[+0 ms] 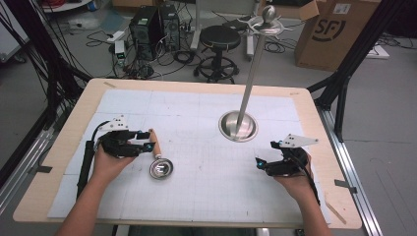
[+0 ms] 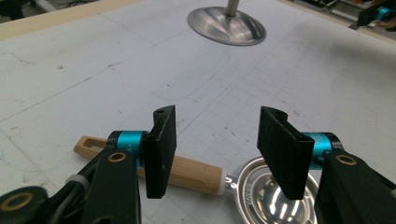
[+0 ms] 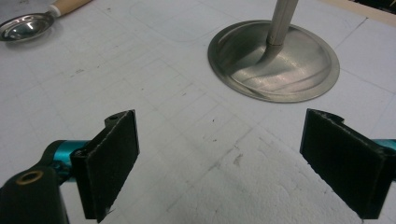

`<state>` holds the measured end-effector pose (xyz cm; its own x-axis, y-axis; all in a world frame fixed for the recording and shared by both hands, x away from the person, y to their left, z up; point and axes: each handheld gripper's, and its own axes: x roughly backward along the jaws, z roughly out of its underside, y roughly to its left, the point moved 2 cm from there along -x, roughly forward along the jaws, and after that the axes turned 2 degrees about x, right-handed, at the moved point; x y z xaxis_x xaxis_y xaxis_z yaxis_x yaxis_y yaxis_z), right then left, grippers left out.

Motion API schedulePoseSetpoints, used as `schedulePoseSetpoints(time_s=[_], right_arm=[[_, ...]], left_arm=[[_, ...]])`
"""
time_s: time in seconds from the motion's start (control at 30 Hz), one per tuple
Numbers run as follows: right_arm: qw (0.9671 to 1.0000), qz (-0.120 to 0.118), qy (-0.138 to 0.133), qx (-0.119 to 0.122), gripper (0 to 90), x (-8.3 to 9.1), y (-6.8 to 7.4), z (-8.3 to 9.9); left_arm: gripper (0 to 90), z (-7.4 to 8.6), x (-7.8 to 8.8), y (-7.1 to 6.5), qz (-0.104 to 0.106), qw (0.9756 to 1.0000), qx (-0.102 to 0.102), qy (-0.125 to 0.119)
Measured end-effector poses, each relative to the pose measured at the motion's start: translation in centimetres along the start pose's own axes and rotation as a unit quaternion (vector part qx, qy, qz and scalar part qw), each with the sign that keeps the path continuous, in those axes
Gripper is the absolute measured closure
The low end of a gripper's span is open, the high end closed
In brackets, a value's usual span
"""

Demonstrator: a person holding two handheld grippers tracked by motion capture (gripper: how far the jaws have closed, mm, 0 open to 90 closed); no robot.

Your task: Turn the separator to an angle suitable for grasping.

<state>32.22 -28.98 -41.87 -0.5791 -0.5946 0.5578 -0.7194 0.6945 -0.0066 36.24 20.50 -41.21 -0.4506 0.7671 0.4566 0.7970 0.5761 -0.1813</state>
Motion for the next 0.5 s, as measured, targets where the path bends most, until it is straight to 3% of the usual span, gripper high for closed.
schedulePoseSetpoints(time_s=[0.13, 0.37, 0.5], right_arm=[[1.0, -0.002, 0.001, 0.002, 10.4, -0.1, 0.1, 0.0], [1.0, 0.0, -0.002, -0.003, 10.4, 0.1, 0.1, 0.0], [1.0, 0.0, 0.002, 0.005, 10.5, -0.1, 0.2, -0.1]], left_arm=[[50.7, -0.6, -0.7, 0.3, 0.0, 1.0, 0.005, 0.001], [56.6, -1.4, -2.0, 0.7, -0.008, 0.9994, -0.002, 0.034], [60.0, -1.6, -2.7, 1.2, -0.019, 0.9989, 0.017, 0.04]])
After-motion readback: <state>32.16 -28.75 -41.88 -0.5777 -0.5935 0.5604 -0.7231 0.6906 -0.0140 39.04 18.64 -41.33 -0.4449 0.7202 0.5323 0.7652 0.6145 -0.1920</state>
